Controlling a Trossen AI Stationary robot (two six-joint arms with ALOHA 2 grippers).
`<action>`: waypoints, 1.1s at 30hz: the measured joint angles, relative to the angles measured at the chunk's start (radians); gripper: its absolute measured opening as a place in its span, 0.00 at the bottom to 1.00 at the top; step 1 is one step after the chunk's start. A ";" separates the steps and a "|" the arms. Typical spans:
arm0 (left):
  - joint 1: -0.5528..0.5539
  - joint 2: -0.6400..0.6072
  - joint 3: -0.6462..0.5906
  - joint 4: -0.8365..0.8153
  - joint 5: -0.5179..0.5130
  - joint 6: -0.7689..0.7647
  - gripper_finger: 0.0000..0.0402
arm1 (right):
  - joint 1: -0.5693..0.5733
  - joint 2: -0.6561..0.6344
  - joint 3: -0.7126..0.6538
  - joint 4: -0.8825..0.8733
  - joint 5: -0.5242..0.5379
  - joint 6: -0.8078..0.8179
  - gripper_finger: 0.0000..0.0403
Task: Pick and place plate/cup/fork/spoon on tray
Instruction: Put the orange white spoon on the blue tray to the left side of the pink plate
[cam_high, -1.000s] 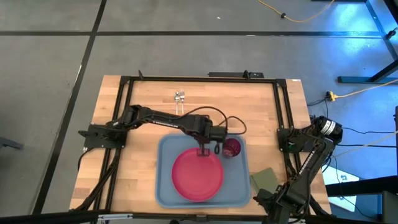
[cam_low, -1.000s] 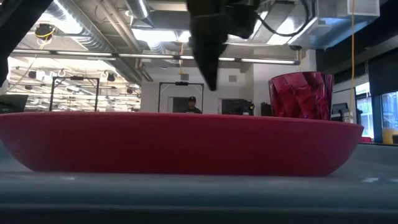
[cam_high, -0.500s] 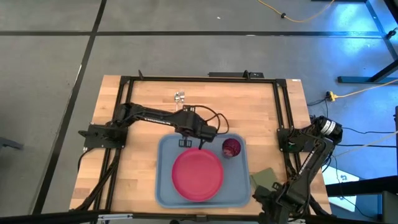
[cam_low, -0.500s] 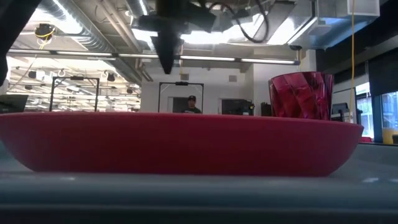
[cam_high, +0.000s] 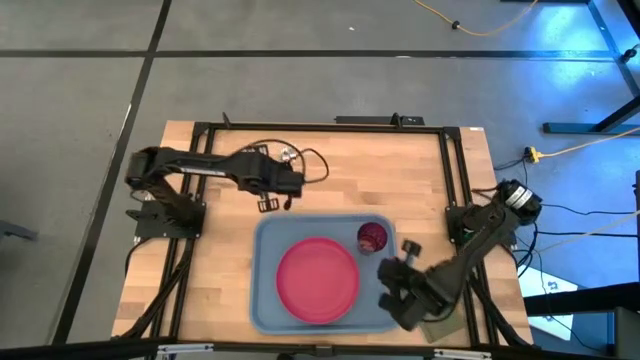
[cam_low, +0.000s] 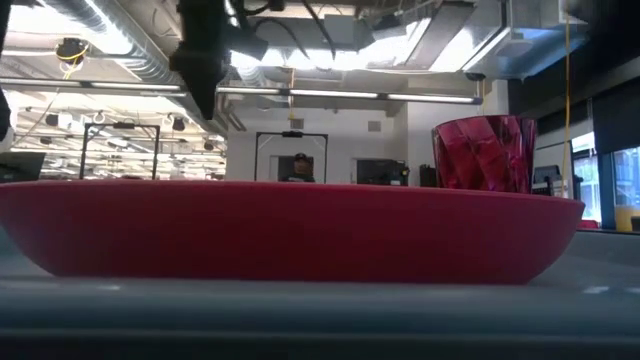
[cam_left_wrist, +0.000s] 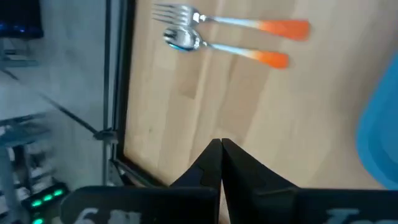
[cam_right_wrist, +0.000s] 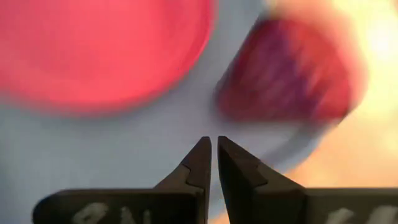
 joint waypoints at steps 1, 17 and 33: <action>0.012 -0.024 -0.033 0.046 0.000 0.004 0.00 | -0.022 0.000 0.036 -0.012 0.060 -0.070 0.08; 0.306 -0.101 -0.341 0.867 0.168 0.239 0.00 | -0.353 -0.031 0.396 -0.452 0.808 -0.378 0.08; 0.350 -0.102 -0.341 0.852 0.325 0.200 0.00 | -0.948 -0.044 0.287 -0.398 0.019 -0.595 0.08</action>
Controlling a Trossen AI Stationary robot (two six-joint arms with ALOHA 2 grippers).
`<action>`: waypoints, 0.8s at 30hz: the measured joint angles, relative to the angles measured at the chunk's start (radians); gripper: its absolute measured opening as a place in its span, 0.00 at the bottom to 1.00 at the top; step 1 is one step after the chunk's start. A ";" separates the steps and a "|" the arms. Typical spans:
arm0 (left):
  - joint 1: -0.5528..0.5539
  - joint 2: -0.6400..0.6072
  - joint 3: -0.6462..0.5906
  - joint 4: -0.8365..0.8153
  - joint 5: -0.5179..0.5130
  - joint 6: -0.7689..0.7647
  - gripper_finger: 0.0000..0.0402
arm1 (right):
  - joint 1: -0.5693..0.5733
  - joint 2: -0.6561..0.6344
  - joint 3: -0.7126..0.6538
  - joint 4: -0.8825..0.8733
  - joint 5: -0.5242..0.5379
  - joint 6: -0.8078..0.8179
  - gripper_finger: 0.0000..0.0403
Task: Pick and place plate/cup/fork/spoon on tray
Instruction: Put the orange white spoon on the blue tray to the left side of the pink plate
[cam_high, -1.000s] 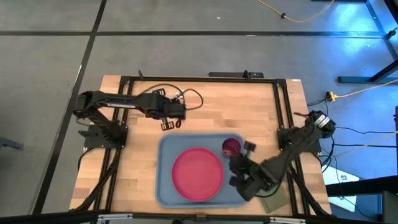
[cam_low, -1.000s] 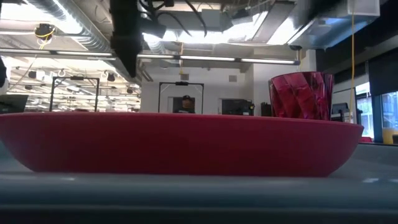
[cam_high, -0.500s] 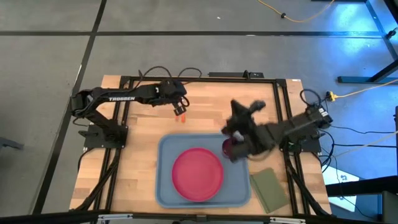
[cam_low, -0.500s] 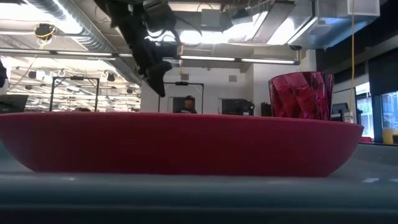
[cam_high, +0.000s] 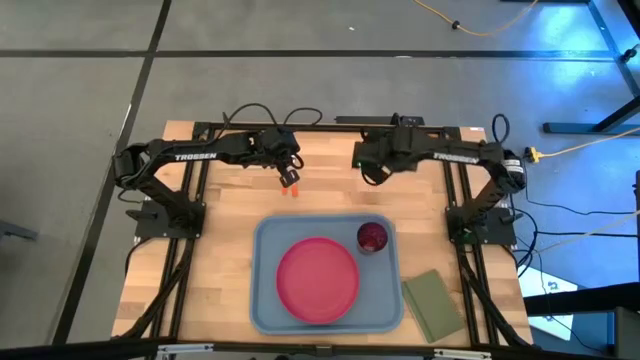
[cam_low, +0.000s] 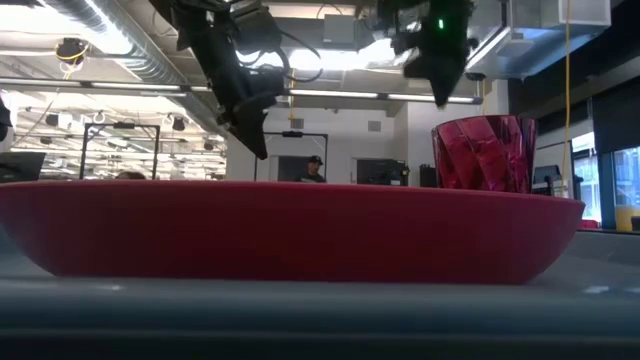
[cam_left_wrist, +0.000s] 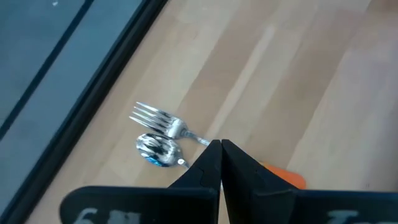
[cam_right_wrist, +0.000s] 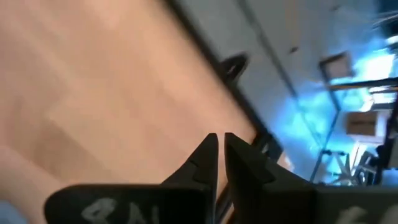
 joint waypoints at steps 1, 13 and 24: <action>0.000 0.000 0.000 0.000 0.000 0.003 0.00 | -0.022 0.000 -0.033 0.031 -0.035 -0.056 0.08; 0.078 0.000 0.000 -0.082 0.000 -0.144 0.08 | -0.288 0.002 -0.397 0.358 -0.465 -0.397 0.08; 0.162 0.026 0.002 -0.070 -0.001 -0.514 0.24 | -0.369 0.001 -0.633 0.593 -0.609 -0.467 0.08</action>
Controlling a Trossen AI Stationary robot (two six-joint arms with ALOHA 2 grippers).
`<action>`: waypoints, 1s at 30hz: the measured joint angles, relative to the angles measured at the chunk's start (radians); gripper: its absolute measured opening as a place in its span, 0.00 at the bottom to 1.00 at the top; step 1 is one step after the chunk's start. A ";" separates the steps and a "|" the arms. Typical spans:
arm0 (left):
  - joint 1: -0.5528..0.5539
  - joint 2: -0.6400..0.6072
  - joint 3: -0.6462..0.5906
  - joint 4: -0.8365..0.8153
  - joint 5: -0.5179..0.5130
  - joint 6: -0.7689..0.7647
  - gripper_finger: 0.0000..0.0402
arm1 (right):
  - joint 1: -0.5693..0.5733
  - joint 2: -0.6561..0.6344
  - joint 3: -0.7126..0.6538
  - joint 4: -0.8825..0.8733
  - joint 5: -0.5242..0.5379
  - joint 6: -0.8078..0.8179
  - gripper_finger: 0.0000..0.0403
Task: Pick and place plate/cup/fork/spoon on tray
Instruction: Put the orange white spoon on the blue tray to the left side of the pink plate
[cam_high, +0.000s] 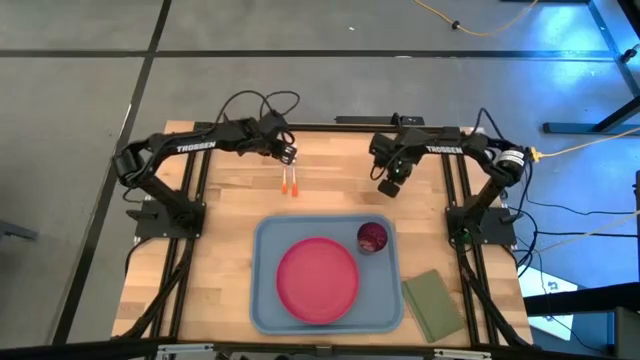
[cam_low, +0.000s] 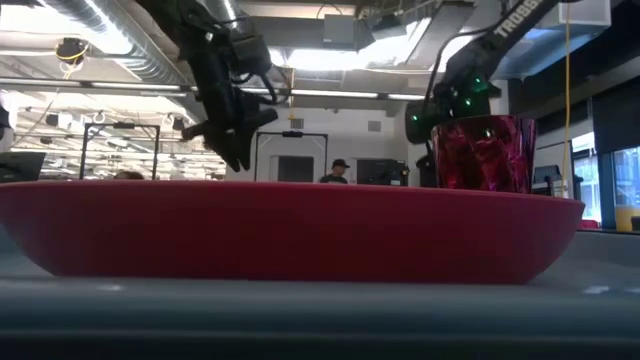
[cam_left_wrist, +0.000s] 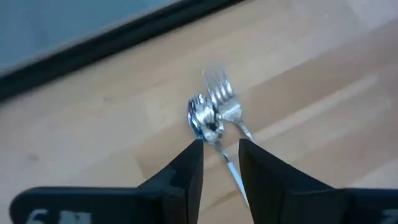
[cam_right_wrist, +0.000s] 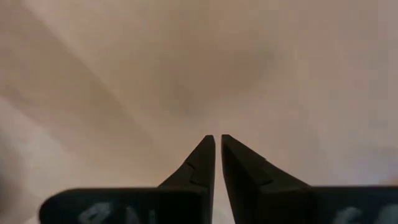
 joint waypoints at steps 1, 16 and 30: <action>0.000 0.012 0.000 -0.001 0.000 -0.033 0.24 | 0.000 0.000 -0.015 0.010 -0.026 -0.003 0.08; -0.018 0.208 0.000 0.022 0.092 -0.166 0.24 | 0.003 -0.004 -0.113 0.061 -0.118 0.031 0.08; -0.061 0.290 -0.002 0.065 0.102 -0.231 0.24 | 0.003 -0.002 -0.115 0.076 -0.118 0.027 0.08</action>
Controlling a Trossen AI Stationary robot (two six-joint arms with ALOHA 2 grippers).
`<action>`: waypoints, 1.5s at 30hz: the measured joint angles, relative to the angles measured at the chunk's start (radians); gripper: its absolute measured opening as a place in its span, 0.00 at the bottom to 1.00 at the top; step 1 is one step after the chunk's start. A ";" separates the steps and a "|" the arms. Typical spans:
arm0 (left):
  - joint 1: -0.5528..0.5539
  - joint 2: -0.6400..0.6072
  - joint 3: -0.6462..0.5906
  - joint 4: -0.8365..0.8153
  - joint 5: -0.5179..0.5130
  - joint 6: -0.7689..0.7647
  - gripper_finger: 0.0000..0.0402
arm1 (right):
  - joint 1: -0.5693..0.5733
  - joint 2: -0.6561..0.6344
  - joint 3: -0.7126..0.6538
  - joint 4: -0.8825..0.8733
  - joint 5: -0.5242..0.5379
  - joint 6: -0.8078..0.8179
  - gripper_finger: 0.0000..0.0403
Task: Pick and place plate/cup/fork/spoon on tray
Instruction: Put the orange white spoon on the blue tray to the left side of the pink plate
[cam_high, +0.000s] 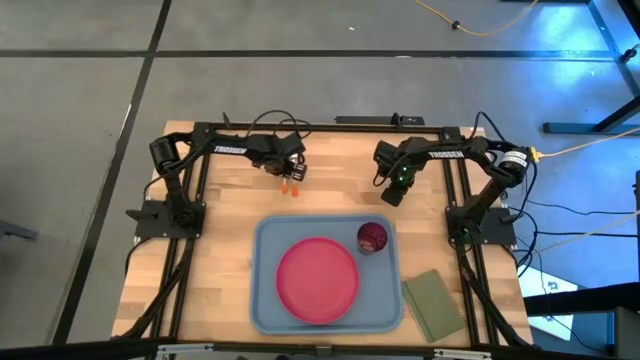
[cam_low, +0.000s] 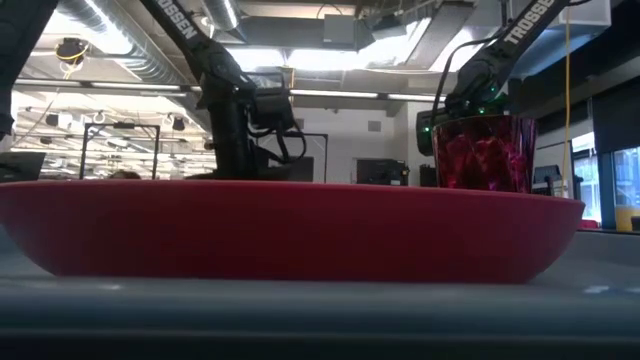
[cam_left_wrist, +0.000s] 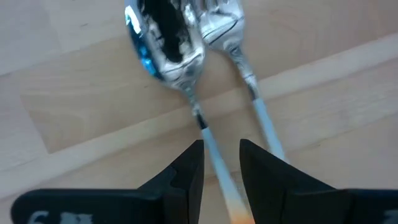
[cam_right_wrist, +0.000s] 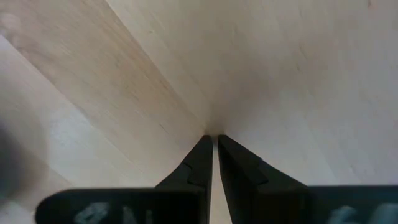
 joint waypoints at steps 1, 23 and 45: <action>-0.002 0.000 0.000 0.004 0.000 -0.001 0.24 | 0.000 0.000 0.000 0.001 0.001 0.000 0.08; -0.061 0.050 0.024 -0.019 -0.089 0.011 0.17 | 0.000 0.002 -0.001 -0.002 -0.001 0.004 0.08; -0.045 -0.013 0.033 -0.078 -0.134 0.106 0.01 | 0.000 0.002 -0.001 -0.004 -0.001 0.027 0.08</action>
